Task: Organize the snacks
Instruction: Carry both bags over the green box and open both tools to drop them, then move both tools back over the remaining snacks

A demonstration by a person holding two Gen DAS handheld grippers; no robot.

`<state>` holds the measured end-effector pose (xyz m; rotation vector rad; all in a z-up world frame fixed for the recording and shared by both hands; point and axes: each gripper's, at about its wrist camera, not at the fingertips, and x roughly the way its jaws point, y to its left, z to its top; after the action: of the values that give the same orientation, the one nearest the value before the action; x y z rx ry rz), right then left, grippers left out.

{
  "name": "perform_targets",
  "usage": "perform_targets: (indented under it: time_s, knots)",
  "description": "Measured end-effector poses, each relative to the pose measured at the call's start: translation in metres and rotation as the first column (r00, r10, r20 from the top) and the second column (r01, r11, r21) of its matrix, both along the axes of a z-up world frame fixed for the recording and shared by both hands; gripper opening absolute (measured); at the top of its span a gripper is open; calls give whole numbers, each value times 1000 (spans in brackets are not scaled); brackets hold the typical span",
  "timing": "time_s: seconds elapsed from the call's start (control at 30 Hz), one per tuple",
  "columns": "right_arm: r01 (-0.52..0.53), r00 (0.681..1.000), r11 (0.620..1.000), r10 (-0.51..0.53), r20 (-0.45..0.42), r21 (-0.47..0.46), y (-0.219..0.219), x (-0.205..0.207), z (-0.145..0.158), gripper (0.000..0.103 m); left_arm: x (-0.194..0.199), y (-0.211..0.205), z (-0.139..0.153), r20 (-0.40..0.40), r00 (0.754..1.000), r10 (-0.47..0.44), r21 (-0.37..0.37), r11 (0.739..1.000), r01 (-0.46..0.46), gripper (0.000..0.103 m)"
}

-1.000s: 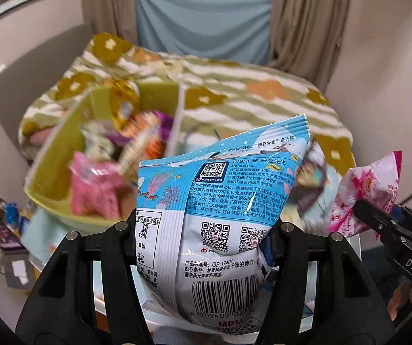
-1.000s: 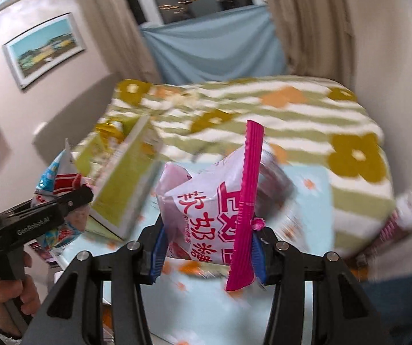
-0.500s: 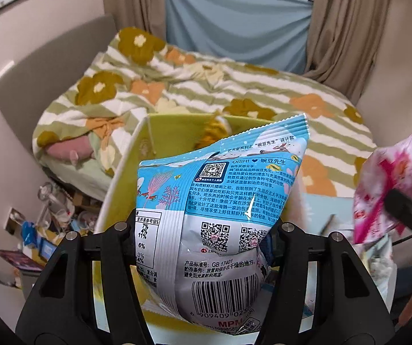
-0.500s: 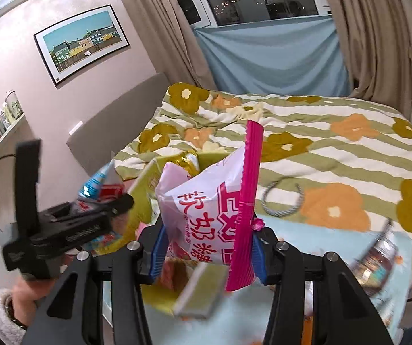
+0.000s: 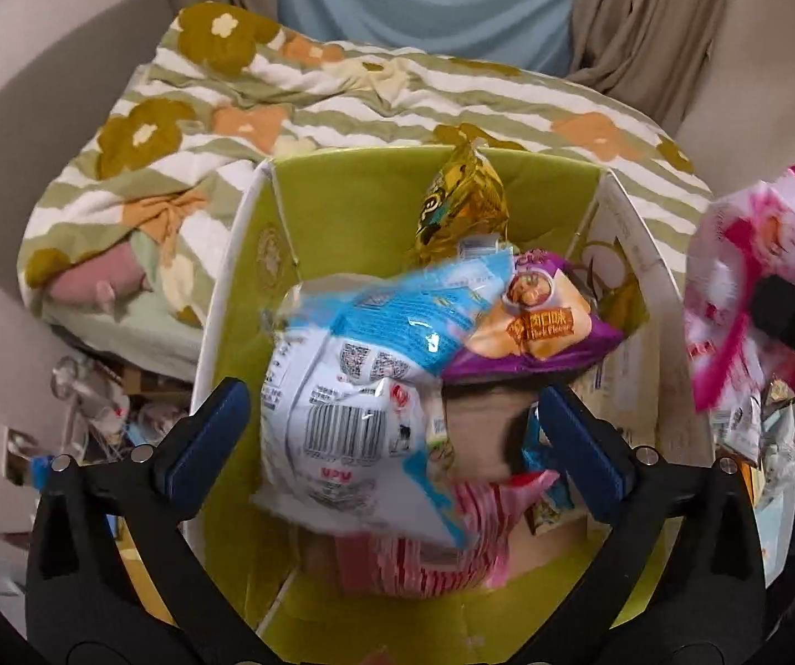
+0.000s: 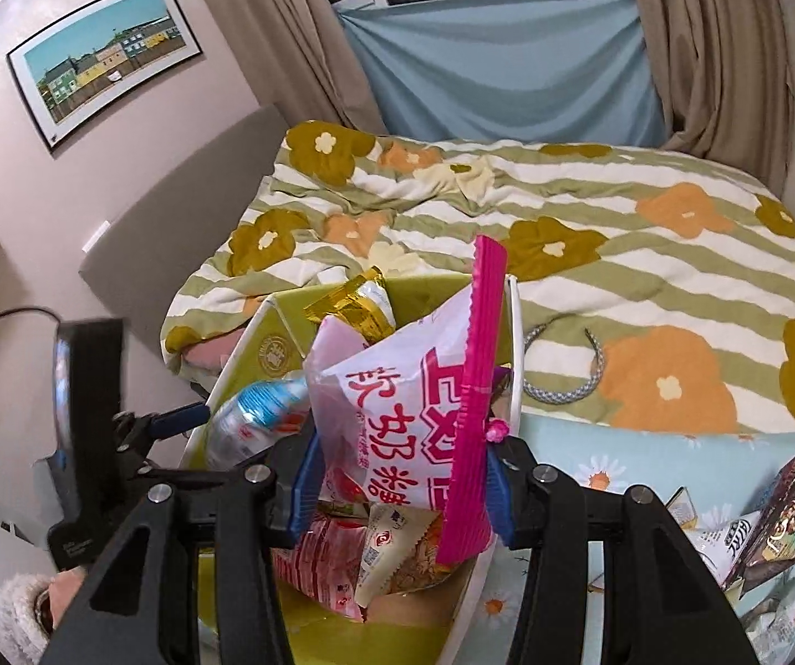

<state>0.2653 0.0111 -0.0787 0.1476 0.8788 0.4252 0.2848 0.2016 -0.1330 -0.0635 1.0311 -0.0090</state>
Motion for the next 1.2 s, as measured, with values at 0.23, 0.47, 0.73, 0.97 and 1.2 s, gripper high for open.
perform_targets:
  time_s: [0.23, 0.47, 0.73, 0.97, 1.2]
  knots:
    - [-45, 999, 999, 45, -5, -3, 9, 9, 2, 45, -30, 7, 12, 8, 1000, 30, 47, 998, -30, 103]
    - [-140, 989, 990, 138, -57, -31, 38, 29, -7, 48, -48, 18, 15, -18, 996, 89, 59, 994, -88, 103]
    - [-135, 982, 991, 134, -132, -2, 46, 36, -35, 103, -63, 28, 2, -45, 990, 135, 47, 990, -133, 103]
    - [-134, 986, 990, 128, -106, -51, 36, 15, -28, 103, -74, 21, 14, -22, 993, 116, 48, 992, -115, 103]
    - [-99, 995, 994, 99, -24, -37, 21, -13, 14, 103, -87, 9, 67, 92, 994, 54, 57, 997, -59, 103]
